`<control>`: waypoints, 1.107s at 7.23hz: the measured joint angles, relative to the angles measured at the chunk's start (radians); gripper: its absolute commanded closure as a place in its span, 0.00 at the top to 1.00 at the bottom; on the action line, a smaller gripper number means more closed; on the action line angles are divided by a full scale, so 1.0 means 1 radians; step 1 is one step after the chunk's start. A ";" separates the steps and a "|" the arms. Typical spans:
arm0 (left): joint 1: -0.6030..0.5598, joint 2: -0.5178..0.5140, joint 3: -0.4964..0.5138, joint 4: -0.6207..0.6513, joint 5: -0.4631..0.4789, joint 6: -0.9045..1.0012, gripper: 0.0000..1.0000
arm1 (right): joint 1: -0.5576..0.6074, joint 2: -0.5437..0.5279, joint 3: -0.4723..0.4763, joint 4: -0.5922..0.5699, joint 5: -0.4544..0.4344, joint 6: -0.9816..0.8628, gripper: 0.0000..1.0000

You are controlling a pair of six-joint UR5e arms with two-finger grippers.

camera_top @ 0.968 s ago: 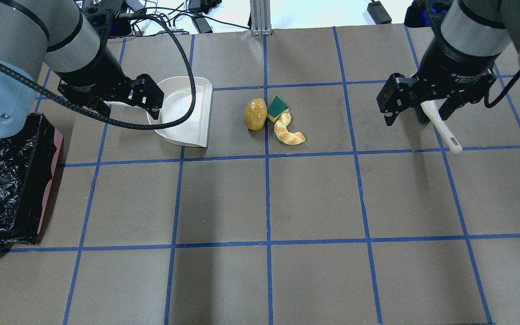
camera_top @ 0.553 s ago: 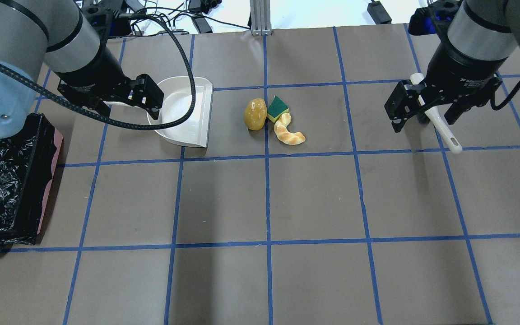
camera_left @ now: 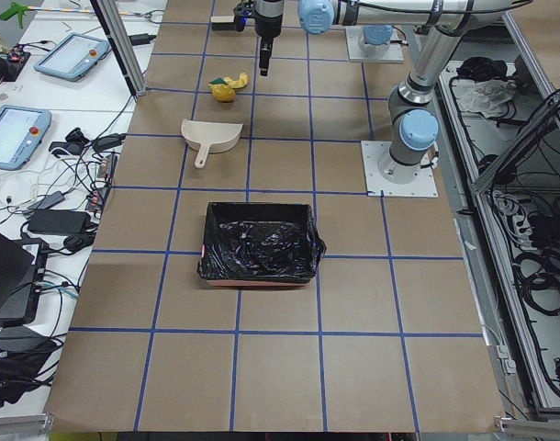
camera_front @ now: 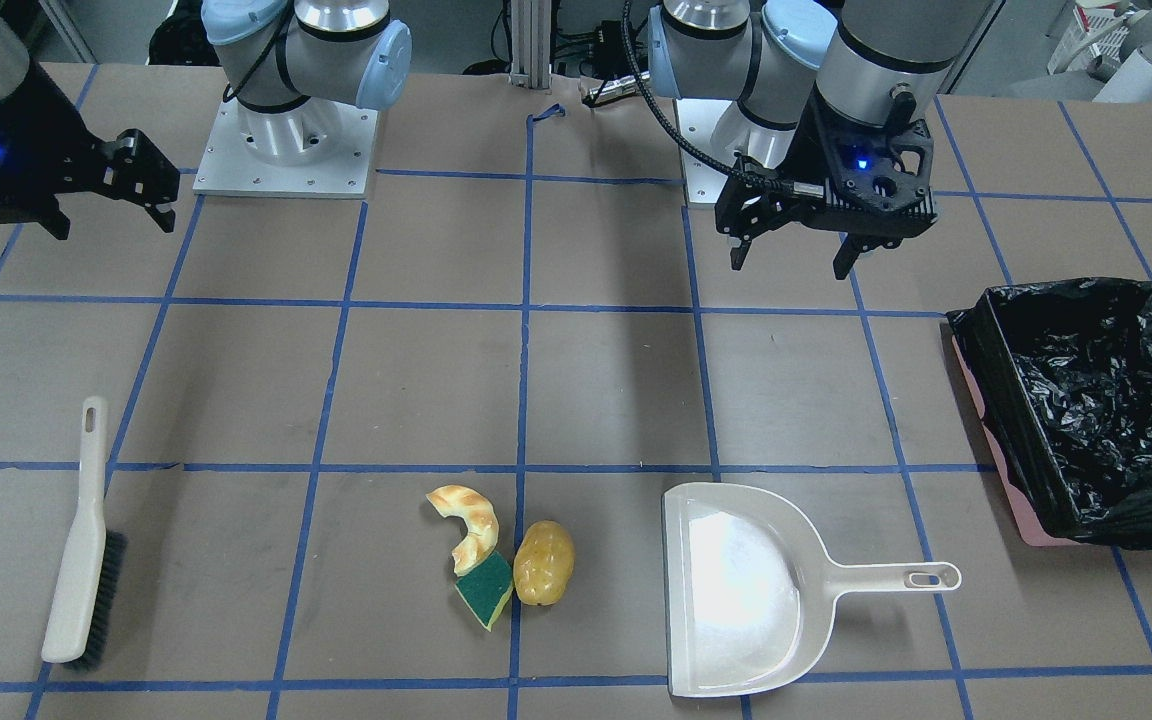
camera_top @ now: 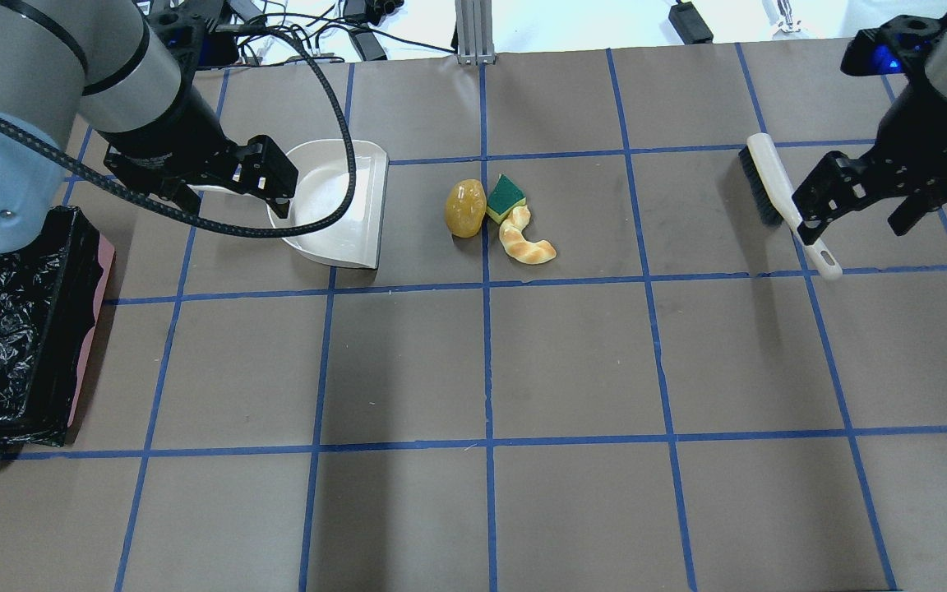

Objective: Sweep and dump trash into bin
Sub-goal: 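Lower the right gripper onto the white brush handle and grasp it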

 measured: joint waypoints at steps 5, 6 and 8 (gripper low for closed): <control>0.000 -0.001 0.000 0.001 0.000 0.000 1.00 | -0.115 0.183 0.042 -0.212 -0.059 -0.150 1.00; 0.000 -0.001 0.000 0.001 0.000 0.000 1.00 | -0.130 0.217 0.042 -0.244 -0.062 -0.171 1.00; 0.000 -0.001 0.000 0.003 0.000 0.000 1.00 | -0.139 0.298 0.043 -0.321 -0.061 -0.180 1.00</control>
